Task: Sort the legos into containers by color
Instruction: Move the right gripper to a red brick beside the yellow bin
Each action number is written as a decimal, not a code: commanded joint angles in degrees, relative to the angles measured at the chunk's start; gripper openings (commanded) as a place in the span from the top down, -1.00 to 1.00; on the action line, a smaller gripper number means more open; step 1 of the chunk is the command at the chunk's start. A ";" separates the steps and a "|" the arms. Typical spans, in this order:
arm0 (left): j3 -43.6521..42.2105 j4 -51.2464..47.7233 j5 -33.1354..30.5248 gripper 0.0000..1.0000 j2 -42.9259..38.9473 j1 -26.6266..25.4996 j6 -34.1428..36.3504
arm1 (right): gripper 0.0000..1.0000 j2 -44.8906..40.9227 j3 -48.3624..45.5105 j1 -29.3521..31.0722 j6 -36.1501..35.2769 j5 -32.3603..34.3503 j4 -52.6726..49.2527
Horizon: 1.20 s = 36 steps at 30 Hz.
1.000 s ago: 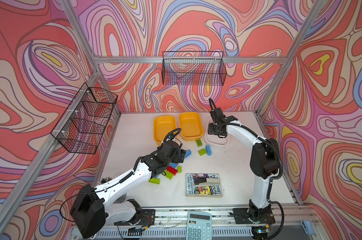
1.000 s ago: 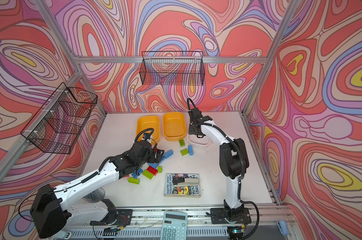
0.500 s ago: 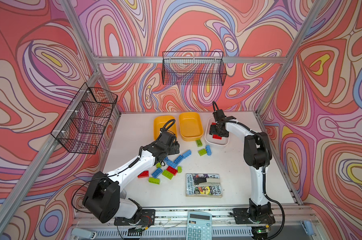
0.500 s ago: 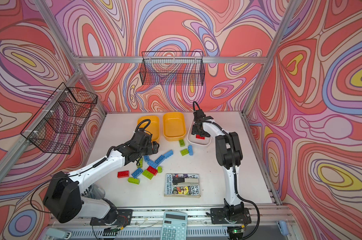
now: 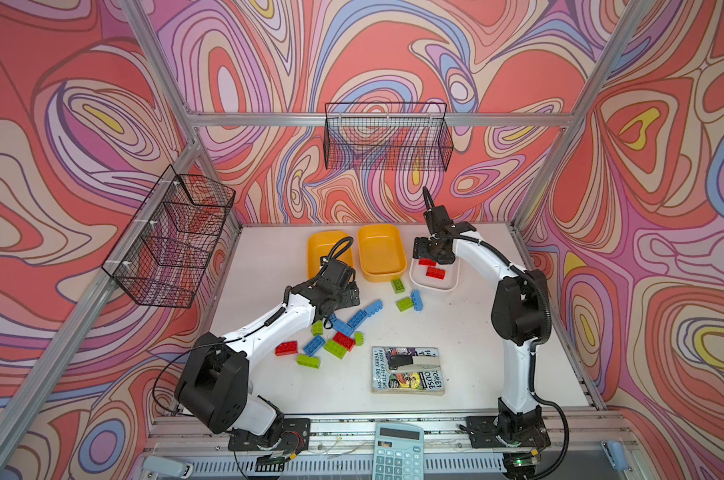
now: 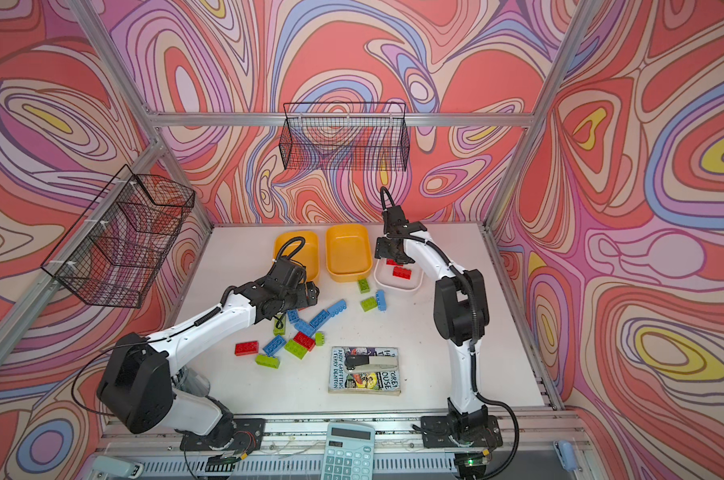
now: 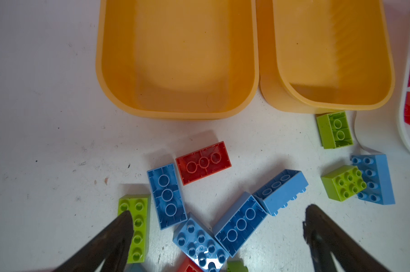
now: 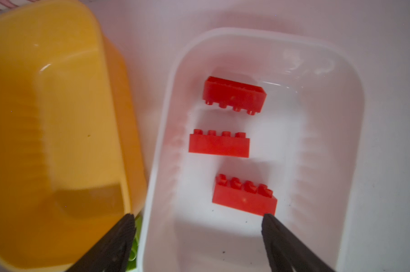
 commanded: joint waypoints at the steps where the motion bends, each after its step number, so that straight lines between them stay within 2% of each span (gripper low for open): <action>1: -2.86 -3.44 -1.86 -1.00 -5.34 0.80 -2.04 | -0.76 -2.12 1.31 5.65 1.07 -2.84 -1.84; 7: -8.11 -8.25 -2.52 -1.00 -14.38 1.98 -2.00 | -0.74 0.87 5.19 13.27 2.85 -5.66 -1.16; 17: -13.95 -14.48 -4.13 -0.99 -28.44 3.78 -0.92 | -0.79 11.23 11.81 23.55 4.74 -6.67 0.97; 24: -15.43 -14.64 -6.56 -0.99 -34.44 4.01 0.22 | -0.80 16.19 15.06 26.82 5.83 -5.24 1.74; 36: -15.56 -14.81 -5.73 -0.99 -37.72 4.79 6.21 | -0.80 20.78 16.54 30.49 8.08 -0.87 1.43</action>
